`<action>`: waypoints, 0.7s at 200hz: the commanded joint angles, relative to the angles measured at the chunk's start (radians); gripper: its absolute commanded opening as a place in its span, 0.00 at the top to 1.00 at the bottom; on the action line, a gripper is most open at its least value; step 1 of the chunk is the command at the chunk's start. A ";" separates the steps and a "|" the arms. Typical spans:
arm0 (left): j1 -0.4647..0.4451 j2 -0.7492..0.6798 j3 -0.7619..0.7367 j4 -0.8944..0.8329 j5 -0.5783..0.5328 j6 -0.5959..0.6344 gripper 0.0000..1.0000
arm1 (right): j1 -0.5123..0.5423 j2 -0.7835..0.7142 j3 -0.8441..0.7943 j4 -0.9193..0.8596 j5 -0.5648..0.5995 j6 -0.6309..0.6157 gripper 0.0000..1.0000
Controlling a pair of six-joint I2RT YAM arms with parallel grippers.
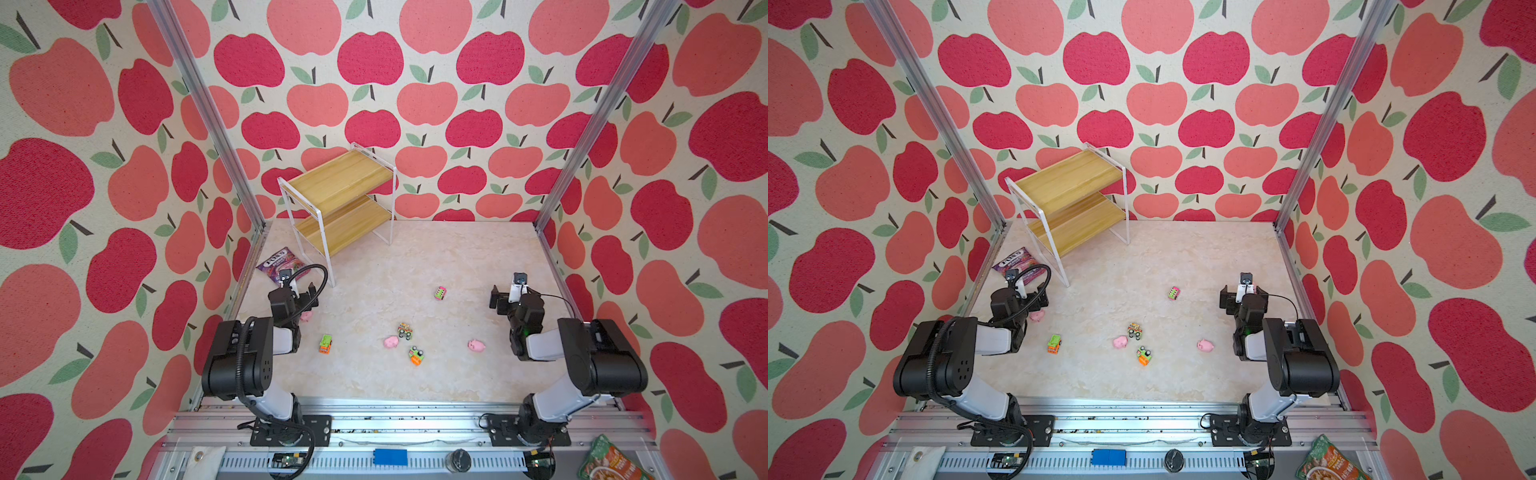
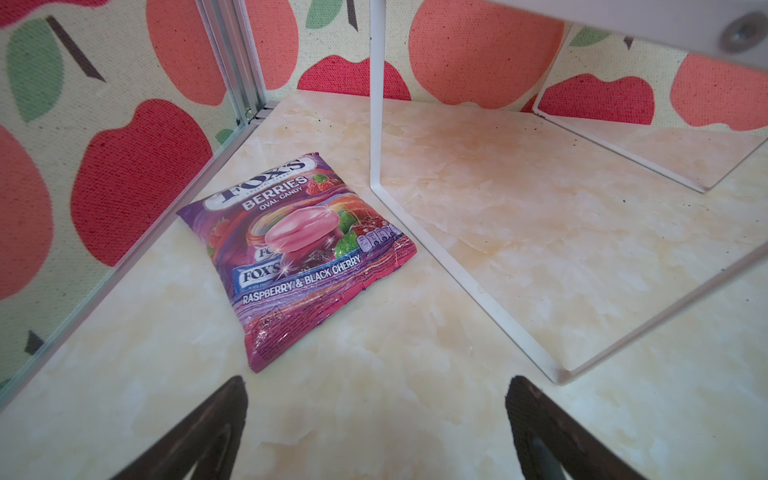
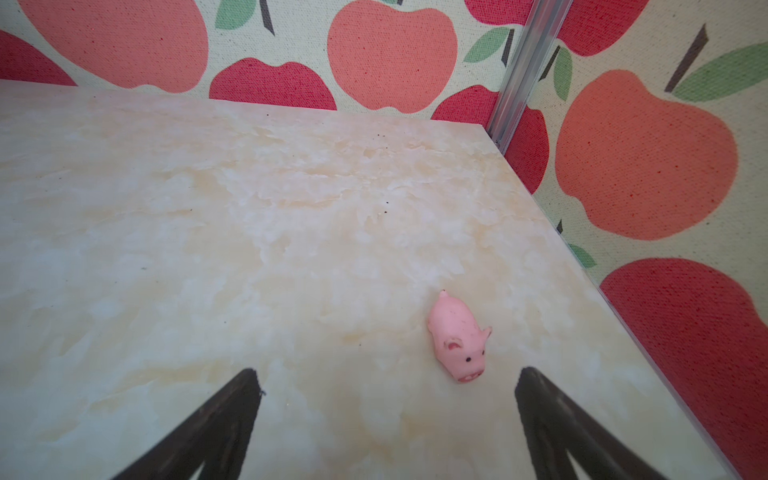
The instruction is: Place and organize the plastic toys onto the shelf
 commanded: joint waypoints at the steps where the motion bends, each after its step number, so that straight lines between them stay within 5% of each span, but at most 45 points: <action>1: -0.006 -0.033 -0.015 0.011 -0.038 0.008 0.01 | -0.007 -0.068 -0.028 0.033 -0.002 0.018 0.01; 27: -0.028 -0.167 0.020 -0.186 -0.084 -0.001 0.01 | 0.007 -0.139 -0.037 -0.014 0.039 0.008 0.01; 61: -0.086 -0.344 0.098 -0.452 -0.151 -0.031 0.01 | 0.043 -0.323 0.066 -0.359 0.133 0.028 0.01; 88: -0.086 -0.432 0.208 -0.731 -0.150 -0.125 0.01 | 0.065 -0.425 0.165 -0.559 0.092 0.080 0.01; 140: 0.009 -0.486 0.372 -1.024 0.100 -0.444 0.07 | 0.117 -0.274 0.413 -0.601 -0.339 0.265 0.03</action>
